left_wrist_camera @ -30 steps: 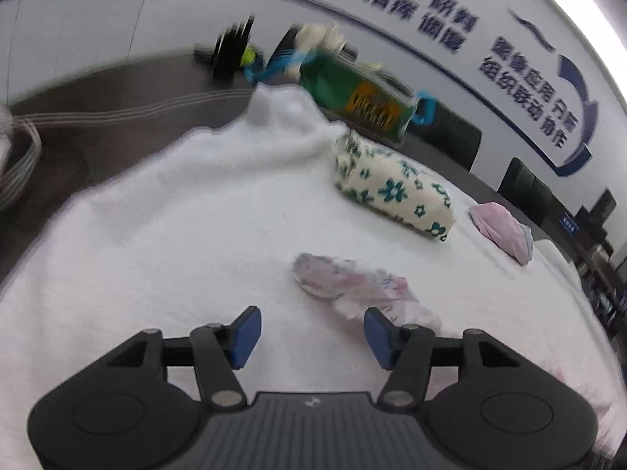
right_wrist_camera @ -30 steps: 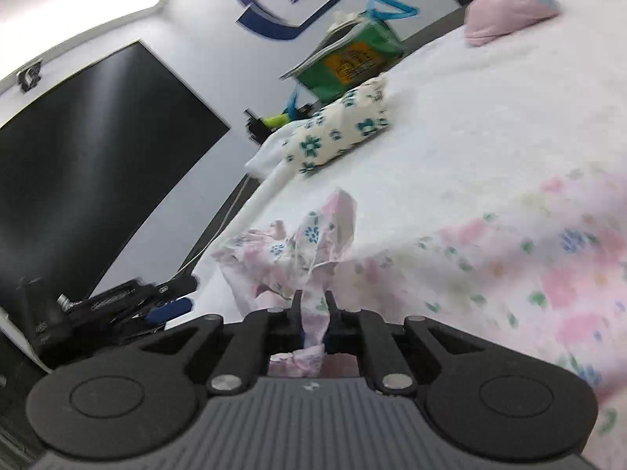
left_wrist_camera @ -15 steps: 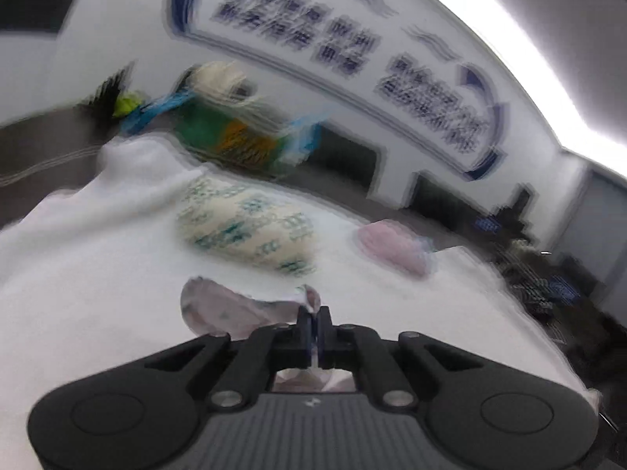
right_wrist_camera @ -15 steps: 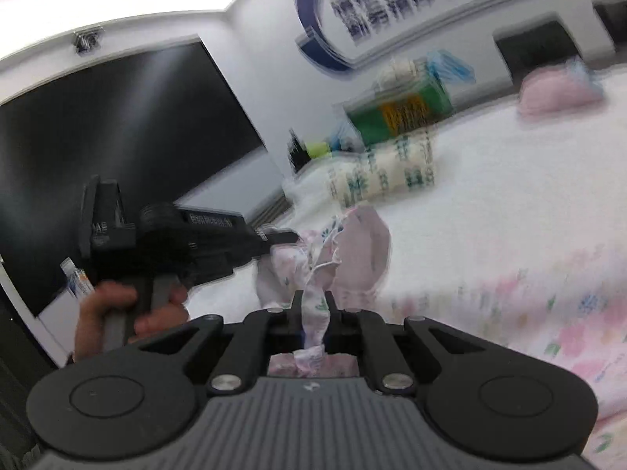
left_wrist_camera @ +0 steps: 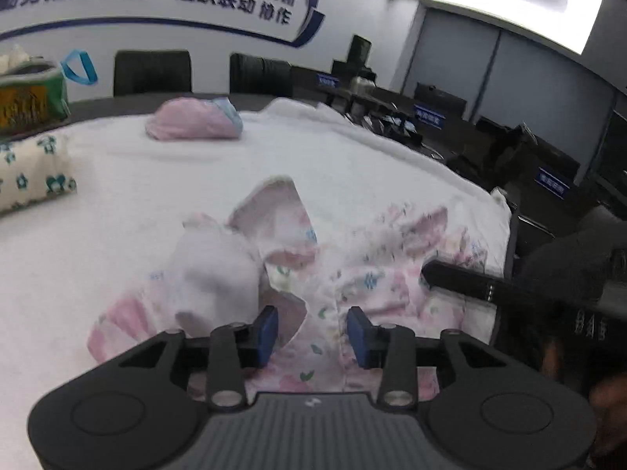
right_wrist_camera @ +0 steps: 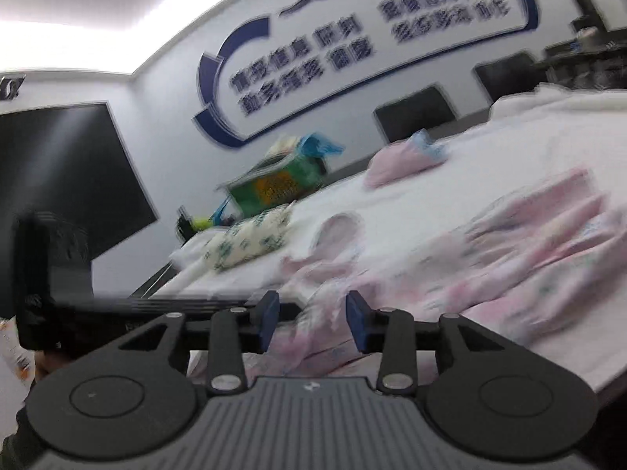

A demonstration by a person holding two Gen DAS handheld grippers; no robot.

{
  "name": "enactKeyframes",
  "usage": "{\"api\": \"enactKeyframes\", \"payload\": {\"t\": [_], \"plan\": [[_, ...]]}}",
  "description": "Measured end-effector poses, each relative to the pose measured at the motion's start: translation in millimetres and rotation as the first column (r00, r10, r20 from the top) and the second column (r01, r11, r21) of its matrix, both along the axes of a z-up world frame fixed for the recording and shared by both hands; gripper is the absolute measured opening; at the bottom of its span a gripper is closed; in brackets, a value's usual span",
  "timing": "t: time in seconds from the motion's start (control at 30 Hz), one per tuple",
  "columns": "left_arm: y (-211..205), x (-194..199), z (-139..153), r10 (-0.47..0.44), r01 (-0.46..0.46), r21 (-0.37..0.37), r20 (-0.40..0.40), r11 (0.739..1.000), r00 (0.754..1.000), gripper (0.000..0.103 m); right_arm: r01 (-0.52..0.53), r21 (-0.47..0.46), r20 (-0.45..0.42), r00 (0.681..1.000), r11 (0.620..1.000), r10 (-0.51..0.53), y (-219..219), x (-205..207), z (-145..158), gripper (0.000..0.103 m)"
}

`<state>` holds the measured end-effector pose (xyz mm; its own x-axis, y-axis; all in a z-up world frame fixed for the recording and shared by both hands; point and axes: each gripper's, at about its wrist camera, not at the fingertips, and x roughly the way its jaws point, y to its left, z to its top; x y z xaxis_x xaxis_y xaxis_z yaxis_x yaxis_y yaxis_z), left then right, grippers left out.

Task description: Fold clothes

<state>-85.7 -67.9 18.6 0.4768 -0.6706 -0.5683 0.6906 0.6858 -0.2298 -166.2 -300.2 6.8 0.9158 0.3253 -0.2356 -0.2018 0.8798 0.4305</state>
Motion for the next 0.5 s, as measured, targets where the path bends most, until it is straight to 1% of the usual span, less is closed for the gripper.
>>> {"api": "enactKeyframes", "payload": {"t": [0.07, 0.13, 0.2, 0.23, 0.27, 0.3, 0.33, 0.37, 0.4, 0.43, 0.47, 0.5], "plan": [[0.4, -3.0, -4.1, -0.005, 0.005, 0.025, 0.010, 1.000, 1.000, 0.038, 0.021, -0.041, 0.030, 0.999, 0.999, -0.019, -5.8, 2.7, 3.1, 0.044], [4.7, -11.0, -2.0, 0.003, -0.004, 0.036, 0.041, 0.999, 0.999, 0.038, 0.004, -0.078, 0.044, 0.999, 0.997, -0.001, -8.4, 15.1, 9.4, 0.044], [17.5, -23.1, 8.8, 0.022, -0.023, 0.006, 0.080, 1.000, 0.997, 0.039, -0.072, -0.116, 0.032, 0.997, 0.991, 0.077, -6.2, 36.4, 19.5, 0.051], [23.3, -24.9, 14.4, 0.045, -0.043, -0.018, 0.101, 0.999, 0.994, 0.043, -0.121, -0.147, 0.026, 0.992, 0.982, 0.126, -3.2, 47.1, 24.3, 0.054], [30.6, -25.4, 19.4, 0.079, -0.076, -0.033, 0.121, 0.997, 0.990, 0.049, -0.169, -0.177, 0.019, 0.984, 0.970, 0.175, -0.2, 57.9, 29.1, 0.061], [37.9, -25.9, 24.3, 0.114, -0.108, -0.049, 0.140, 0.993, 0.984, 0.051, -0.216, -0.207, 0.011, 0.975, 0.954, 0.223, 2.8, 68.6, 33.9, 0.065], [45.2, -26.4, 29.2, 0.149, -0.140, -0.066, 0.159, 0.988, 0.976, 0.056, -0.262, -0.236, 0.001, 0.963, 0.936, 0.270, 5.8, 79.4, 38.7, 0.071], [51.4, -26.0, 33.6, 0.182, -0.172, -0.074, 0.174, 0.982, 0.968, 0.059, -0.285, -0.270, -0.022, 0.957, 0.920, 0.290, 9.2, 90.1, 41.9, 0.081], [53.8, -23.0, 35.4, 0.209, -0.201, -0.060, 0.180, 0.978, 0.961, 0.061, -0.297, -0.305, -0.049, 0.954, 0.905, 0.297, 12.8, 100.9, 44.4, 0.083], [53.0, -18.6, 35.0, 0.225, -0.220, -0.046, 0.178, 0.974, 0.958, 0.065, -0.310, -0.339, -0.077, 0.950, 0.888, 0.303, 16.4, 111.6, 47.0, 0.083], [51.2, -14.2, 33.7, 0.234, -0.232, -0.032, 0.172, 0.972, 0.957, 0.071, -0.324, -0.373, -0.105, 0.946, 0.870, 0.307, 20.0, 122.4, 49.5, 0.083], [46.7, -9.9, 30.4, 0.226, -0.226, -0.018, 0.153, 0.974, 0.962, 0.072, -0.350, -0.375, -0.144, 0.937, 0.858, 0.319, 22.6, 134.7, 48.7, 0.083]]}}
